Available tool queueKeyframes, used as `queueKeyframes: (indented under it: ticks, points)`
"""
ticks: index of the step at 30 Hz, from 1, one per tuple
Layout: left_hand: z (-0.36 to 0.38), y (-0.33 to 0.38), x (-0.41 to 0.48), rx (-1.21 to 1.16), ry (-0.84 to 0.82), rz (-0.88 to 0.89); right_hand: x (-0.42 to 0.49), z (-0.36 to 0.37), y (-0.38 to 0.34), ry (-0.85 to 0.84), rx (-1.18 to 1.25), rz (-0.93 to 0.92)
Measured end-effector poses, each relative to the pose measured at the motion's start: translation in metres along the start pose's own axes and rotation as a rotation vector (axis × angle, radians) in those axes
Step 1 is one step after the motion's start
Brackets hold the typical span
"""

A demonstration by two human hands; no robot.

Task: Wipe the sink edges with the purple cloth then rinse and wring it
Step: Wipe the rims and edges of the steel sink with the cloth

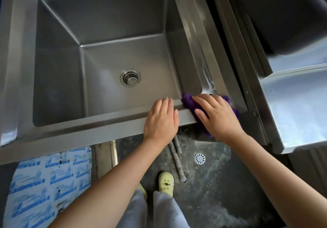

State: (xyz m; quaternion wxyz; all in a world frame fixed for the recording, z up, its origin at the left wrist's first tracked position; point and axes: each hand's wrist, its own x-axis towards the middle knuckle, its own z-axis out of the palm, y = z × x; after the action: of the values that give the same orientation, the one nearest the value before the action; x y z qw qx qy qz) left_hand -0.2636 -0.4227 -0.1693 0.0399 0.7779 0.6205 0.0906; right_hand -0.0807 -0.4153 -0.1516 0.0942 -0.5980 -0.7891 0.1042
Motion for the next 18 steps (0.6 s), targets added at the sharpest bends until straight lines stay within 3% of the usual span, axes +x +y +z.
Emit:
queueKeyframes:
  ticks: [6, 12, 18]
  points:
    - [0.001, 0.0, 0.0, 0.003, -0.014, 0.022, 0.013, 0.004, 0.007, 0.065, -0.073, 0.197]
    - [-0.002, 0.0, 0.0, 0.021, 0.007, 0.03, -0.002, 0.009, -0.009, 0.145, -0.059, 0.227]
    - [-0.001, -0.001, 0.001, -0.001, 0.018, 0.038, 0.029, 0.007, 0.005, 0.11, -0.003, 0.297]
